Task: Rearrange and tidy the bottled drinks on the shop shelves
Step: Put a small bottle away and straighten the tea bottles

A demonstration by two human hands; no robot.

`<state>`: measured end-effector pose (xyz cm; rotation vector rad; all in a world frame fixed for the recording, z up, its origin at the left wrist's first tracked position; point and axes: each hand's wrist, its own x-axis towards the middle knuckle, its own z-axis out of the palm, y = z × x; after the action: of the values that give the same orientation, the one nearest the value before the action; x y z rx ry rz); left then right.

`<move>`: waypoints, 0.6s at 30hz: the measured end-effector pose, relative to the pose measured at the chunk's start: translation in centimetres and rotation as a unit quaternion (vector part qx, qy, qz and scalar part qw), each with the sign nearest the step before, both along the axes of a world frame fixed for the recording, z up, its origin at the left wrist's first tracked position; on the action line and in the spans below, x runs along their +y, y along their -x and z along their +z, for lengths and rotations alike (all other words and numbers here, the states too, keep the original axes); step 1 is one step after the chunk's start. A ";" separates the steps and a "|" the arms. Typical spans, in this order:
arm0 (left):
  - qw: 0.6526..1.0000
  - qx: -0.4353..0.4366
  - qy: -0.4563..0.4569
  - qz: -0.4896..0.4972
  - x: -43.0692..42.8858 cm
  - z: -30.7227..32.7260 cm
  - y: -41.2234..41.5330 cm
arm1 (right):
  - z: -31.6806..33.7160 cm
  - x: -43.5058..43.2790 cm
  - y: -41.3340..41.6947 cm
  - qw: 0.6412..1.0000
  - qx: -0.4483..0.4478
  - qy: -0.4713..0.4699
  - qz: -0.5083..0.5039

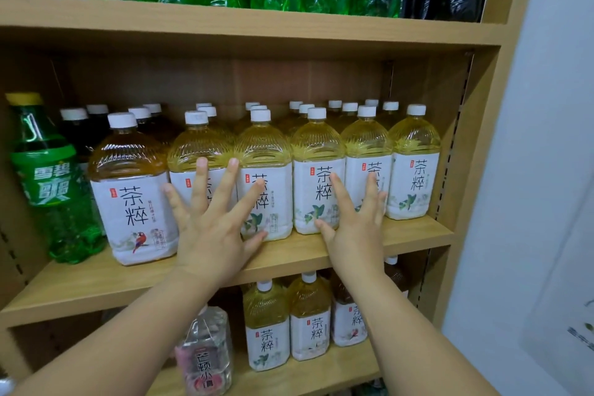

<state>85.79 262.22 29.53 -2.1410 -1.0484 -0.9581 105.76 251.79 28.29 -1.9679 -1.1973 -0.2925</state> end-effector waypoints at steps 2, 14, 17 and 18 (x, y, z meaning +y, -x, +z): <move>1.000 0.001 0.006 -0.011 -0.4 0.2 0.2 | 0.1 -0.2 0.0 1.000 0.002 0.009 0.008; 0.957 -0.279 0.071 0.045 -1.6 3.6 14.4 | 4.3 2.4 9.9 0.970 -0.148 -0.133 0.141; 0.940 -0.310 0.115 0.081 -0.8 6.5 16.5 | 6.8 5.0 13.8 0.948 -0.212 -0.132 0.199; 0.941 -0.305 0.120 0.083 -0.4 7.4 16.8 | 7.8 5.7 14.7 0.942 -0.230 -0.127 0.207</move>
<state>69.01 261.82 36.95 -1.9275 -1.6858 -1.5254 91.04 257.52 36.08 -1.4162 -1.7378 -0.6741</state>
